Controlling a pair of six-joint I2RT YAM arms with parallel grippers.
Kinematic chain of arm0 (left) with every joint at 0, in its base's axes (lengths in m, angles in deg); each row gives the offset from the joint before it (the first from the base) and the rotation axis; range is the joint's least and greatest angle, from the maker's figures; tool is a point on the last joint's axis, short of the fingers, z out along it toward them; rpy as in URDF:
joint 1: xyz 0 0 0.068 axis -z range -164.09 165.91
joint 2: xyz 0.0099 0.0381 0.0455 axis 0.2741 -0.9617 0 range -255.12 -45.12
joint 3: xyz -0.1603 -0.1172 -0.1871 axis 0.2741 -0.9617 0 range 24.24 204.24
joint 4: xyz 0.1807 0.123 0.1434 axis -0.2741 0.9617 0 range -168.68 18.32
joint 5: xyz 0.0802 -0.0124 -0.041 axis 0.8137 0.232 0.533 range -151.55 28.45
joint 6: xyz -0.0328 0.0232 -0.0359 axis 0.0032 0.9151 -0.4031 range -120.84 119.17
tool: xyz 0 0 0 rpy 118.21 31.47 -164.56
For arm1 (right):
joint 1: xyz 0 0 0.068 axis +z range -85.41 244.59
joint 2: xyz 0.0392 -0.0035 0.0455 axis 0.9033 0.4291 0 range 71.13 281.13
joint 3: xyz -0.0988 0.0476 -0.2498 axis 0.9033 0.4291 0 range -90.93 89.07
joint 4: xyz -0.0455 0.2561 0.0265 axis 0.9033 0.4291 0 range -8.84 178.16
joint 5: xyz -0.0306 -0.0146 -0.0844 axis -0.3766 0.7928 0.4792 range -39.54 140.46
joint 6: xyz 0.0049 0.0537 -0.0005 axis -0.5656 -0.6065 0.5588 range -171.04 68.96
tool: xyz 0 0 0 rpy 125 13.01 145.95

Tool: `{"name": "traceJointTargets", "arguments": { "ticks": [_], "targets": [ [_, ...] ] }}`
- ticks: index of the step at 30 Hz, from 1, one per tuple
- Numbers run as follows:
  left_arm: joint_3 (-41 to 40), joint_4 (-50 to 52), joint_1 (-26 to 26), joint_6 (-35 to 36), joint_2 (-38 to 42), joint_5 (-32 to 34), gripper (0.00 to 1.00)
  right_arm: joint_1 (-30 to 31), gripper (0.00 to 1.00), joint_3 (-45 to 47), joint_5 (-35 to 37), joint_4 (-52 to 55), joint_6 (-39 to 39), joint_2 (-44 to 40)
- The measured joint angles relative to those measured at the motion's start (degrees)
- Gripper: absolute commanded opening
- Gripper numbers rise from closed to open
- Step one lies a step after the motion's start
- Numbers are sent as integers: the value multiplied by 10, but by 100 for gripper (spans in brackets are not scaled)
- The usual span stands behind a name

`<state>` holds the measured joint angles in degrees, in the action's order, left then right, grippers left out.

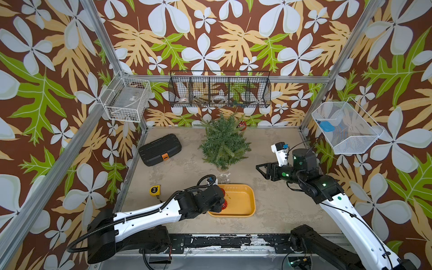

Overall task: Decorate the small christmas tree with ornaments
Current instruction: Pick up an ornament from the container.

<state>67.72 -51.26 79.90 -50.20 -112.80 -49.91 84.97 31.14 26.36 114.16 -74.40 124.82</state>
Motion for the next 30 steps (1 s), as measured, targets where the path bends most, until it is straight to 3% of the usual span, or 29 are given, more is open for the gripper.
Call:
{"name": "traceJointTargets", "arguments": {
  "ticks": [9,15,30],
  "targets": [
    [-6,-42,3,-17,-90,-36,74,0,63,14,-10,-5,3,2],
    [19,-54,3,-14,-152,-35,75,0,64,22,-14,-9,5,1],
    [36,-63,-23,9,-176,-32,57,0,64,36,-17,-16,9,-7]
  ]
}}
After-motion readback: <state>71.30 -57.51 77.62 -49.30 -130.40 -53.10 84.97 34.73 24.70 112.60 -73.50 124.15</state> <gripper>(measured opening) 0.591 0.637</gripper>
